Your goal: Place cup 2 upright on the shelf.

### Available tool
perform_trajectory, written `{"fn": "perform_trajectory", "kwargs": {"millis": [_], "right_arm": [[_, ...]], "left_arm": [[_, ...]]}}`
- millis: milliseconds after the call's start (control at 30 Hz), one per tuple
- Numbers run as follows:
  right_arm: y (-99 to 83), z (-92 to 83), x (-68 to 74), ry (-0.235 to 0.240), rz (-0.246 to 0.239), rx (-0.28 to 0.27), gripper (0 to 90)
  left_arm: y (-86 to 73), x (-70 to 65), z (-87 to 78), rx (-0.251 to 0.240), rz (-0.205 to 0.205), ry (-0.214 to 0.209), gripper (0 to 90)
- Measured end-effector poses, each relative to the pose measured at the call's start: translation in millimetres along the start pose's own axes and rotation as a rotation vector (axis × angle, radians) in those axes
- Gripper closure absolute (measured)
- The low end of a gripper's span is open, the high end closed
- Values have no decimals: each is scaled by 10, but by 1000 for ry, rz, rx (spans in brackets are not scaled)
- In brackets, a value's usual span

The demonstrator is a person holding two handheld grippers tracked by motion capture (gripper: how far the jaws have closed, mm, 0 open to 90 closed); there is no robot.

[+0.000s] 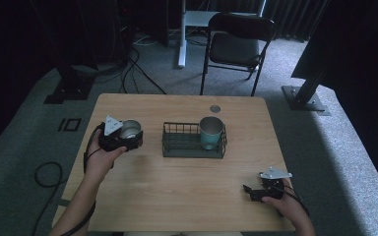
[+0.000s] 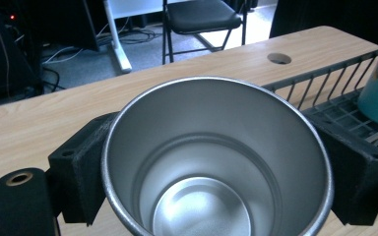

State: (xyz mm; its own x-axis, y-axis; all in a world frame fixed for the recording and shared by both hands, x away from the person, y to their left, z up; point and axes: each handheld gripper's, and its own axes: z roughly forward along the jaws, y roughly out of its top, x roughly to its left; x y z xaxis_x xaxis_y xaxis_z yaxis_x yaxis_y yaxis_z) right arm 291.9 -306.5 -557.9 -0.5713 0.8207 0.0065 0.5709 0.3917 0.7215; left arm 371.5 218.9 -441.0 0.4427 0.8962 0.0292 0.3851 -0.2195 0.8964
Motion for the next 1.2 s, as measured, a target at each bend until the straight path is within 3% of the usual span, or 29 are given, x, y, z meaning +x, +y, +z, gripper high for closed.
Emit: {"fn": "perform_trajectory", "kwargs": {"millis": [600,900,1200], "right_arm": [[0,0,0,0,0,0,110],[0,0,0,0,0,-1,110],[0,1,1,0,1,-1,110]], "left_arm": [[377,-194,63,-50,30,-71,139],[540,-305,115,-74,47,-86,139],[665,-464,225,-101,62,-138,139]]}}
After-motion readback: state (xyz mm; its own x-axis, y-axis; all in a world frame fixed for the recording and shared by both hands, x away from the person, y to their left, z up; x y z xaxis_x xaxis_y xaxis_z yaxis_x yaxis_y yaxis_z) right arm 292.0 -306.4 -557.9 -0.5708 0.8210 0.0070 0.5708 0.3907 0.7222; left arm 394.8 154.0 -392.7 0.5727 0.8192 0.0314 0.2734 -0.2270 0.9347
